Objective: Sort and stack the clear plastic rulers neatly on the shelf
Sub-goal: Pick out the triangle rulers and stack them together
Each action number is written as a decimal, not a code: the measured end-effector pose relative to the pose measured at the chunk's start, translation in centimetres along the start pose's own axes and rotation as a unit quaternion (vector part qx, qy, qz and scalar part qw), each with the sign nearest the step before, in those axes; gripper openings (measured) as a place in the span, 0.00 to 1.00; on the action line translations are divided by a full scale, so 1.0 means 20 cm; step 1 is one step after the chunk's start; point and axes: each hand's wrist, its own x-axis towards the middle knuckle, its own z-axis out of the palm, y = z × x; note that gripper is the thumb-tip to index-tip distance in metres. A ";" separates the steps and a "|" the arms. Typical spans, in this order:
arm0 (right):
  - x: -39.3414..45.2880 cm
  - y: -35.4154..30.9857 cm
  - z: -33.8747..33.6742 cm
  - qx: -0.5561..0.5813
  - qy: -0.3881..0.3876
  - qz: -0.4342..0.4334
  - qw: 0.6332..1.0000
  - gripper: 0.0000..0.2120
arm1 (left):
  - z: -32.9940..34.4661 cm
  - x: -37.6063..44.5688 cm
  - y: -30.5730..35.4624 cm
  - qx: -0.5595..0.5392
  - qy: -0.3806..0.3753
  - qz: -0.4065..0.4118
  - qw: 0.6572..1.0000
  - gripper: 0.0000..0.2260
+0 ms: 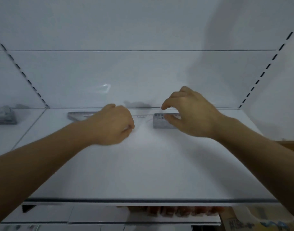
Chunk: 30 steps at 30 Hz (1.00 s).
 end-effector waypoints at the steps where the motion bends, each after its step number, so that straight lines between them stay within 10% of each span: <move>1: 0.02 -0.05 0.03 0.005 0.005 -0.003 1.000 0.12 | 0.04 -0.06 0.00 0.014 0.012 0.018 1.000 0.19; 13: 0.04 -0.46 0.17 0.073 0.006 0.010 0.997 0.08 | 0.17 -0.60 -0.02 -0.094 0.032 0.193 0.976 0.35; 21: -0.02 -0.70 0.23 0.122 -0.072 0.041 0.989 0.14 | 0.29 -0.76 0.00 -0.142 0.181 0.331 0.915 0.05; 30: -0.01 -0.79 0.19 0.393 -0.092 0.086 0.911 0.13 | 0.12 -0.75 -0.20 -0.189 0.416 0.199 0.867 0.04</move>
